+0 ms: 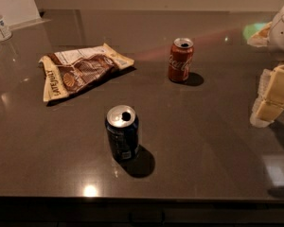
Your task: Pick coke can
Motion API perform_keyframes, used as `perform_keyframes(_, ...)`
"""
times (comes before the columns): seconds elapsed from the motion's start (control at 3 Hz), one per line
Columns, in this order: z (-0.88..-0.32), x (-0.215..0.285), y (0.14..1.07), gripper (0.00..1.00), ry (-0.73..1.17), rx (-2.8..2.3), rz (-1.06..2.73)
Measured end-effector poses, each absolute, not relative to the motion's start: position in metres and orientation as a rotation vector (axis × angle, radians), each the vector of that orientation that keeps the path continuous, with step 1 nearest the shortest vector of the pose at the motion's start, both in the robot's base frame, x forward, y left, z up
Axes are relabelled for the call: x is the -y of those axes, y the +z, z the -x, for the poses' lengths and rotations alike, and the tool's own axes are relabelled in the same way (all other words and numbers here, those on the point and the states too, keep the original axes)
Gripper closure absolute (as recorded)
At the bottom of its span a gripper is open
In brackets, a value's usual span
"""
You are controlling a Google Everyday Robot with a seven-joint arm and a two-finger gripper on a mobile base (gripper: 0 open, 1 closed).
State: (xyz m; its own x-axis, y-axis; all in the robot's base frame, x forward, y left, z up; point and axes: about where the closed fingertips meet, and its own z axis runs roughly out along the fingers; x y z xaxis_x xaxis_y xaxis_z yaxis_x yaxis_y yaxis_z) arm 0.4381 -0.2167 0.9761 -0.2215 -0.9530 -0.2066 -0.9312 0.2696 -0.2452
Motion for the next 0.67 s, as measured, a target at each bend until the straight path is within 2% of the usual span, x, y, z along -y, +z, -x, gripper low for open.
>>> perform_keyframes(0.67,-0.451,0.209,0.977,0.00,-0.091,-2.166,1.722)
